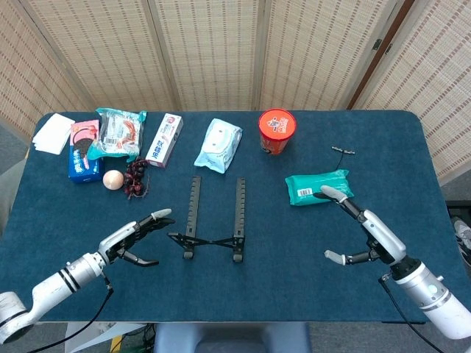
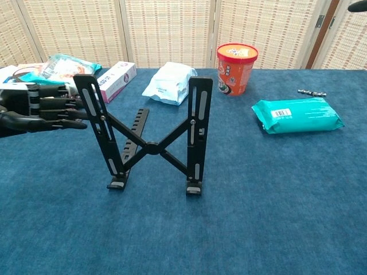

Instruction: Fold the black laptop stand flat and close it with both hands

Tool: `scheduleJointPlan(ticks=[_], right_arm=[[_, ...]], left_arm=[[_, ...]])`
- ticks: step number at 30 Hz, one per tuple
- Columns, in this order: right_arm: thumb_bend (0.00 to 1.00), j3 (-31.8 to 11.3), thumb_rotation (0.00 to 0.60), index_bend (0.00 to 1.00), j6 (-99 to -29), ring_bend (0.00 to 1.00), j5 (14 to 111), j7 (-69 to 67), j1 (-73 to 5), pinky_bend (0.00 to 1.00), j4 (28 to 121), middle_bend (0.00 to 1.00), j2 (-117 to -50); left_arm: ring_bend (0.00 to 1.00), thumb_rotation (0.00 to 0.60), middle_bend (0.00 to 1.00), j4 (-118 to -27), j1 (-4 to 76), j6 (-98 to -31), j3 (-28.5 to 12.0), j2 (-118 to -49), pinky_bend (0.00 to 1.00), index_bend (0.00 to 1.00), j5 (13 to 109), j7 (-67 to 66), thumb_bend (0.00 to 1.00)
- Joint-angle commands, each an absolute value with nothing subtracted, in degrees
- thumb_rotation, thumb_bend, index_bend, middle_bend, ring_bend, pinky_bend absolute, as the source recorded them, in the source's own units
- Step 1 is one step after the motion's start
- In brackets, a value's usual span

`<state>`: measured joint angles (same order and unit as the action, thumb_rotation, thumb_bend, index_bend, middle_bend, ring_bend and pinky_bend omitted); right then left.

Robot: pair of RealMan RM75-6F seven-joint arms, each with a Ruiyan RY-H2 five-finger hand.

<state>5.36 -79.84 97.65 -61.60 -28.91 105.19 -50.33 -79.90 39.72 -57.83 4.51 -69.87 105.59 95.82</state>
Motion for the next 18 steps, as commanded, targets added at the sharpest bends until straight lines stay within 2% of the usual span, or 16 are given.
scheduleJointPlan(ticks=[1, 9, 14, 18], right_arm=[[0.13, 5.2, 0.6, 0.0, -79.7, 0.0, 97.6, -61.5, -28.5, 0.06, 105.2, 0.14, -50.3], [0.13, 4.6, 0.6, 0.0, -79.1, 0.0, 97.6, -62.0, -27.3, 0.06, 104.5, 0.13, -50.7], [0.13, 4.4, 0.6, 0.0, -78.8, 0.0, 97.9, -62.4, -26.6, 0.06, 104.1, 0.13, -51.0], [0.13, 4.2, 0.6, 0.0, -78.9, 0.0, 98.1, -62.5, -26.1, 0.06, 104.0, 0.13, -51.0]], left_arm=[[0.08, 0.6, 0.14, -75.6, 43.3, -58.5, 6.3, -73.4, 0.04, 0.04, 106.9, 101.3, 0.12], [0.08, 0.6, 0.15, -70.5, 47.5, -59.3, 8.4, -76.9, 0.12, 0.04, 106.3, 110.2, 0.12], [0.09, 0.6, 0.16, -69.3, 48.6, -60.1, 9.6, -78.1, 0.23, 0.04, 105.4, 112.1, 0.12], [0.09, 0.6, 0.16, -68.7, 49.0, -60.4, 10.6, -78.7, 0.24, 0.04, 104.8, 112.5, 0.12]])
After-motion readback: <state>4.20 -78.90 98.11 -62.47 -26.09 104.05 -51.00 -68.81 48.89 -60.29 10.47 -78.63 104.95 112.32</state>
